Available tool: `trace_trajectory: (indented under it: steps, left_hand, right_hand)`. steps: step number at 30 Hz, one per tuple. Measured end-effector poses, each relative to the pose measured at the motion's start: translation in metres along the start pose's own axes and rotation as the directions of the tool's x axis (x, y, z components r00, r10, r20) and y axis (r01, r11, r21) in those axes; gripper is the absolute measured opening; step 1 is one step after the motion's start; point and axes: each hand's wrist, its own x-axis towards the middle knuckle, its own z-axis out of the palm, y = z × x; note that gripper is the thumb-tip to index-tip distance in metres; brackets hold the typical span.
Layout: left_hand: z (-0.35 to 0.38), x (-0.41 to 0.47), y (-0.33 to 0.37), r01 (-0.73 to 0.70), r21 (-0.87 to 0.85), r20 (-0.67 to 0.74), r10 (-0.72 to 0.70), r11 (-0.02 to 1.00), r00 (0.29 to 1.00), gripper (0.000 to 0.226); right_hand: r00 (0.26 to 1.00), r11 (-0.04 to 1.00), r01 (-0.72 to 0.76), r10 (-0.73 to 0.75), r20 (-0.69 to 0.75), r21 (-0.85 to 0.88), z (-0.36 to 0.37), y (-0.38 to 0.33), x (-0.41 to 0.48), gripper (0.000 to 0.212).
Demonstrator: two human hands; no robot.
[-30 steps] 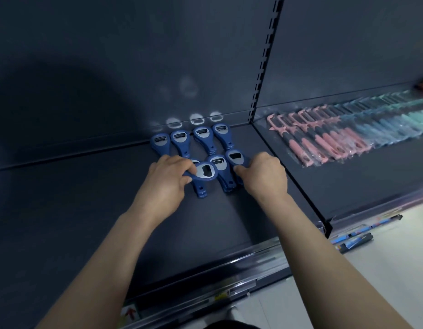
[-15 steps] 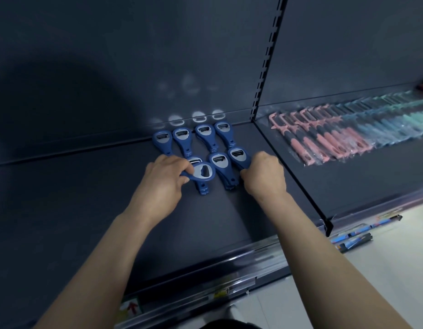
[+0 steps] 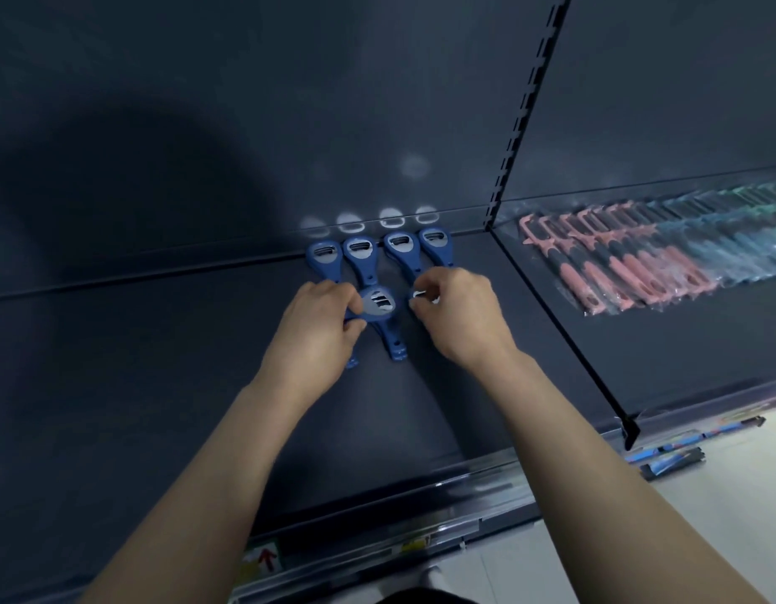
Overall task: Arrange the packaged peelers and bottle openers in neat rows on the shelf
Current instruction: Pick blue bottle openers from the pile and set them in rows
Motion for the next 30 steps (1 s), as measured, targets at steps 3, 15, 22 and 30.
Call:
trace_trajectory:
  steps: [3,15,22,30]
  left_hand:
    - [0.008,-0.002,0.008,0.068,0.018,-0.06,-0.067,0.998,0.996,0.006]
    - [0.029,-0.003,0.045,0.249,0.011,-0.125,-0.246,0.968,0.961,0.027]
    - [0.045,-0.008,0.055,0.329,0.002,-0.123,-0.326,0.944,0.937,0.041]
    - [0.056,-0.013,0.069,0.392,0.081,-0.162,-0.376,0.916,0.912,0.04]
  right_hand:
    - [0.997,0.998,-0.061,0.059,-0.04,-0.033,-0.002,0.005,0.004,0.015]
    - [1.0,1.0,0.002,-0.001,-0.027,0.017,-0.008,0.018,0.011,0.017]
    - [0.993,0.999,-0.042,0.042,-0.108,0.002,-0.017,0.038,0.013,0.015]
    - [0.987,0.983,-0.16,0.16,-0.004,-0.091,-0.023,0.061,0.005,0.043]
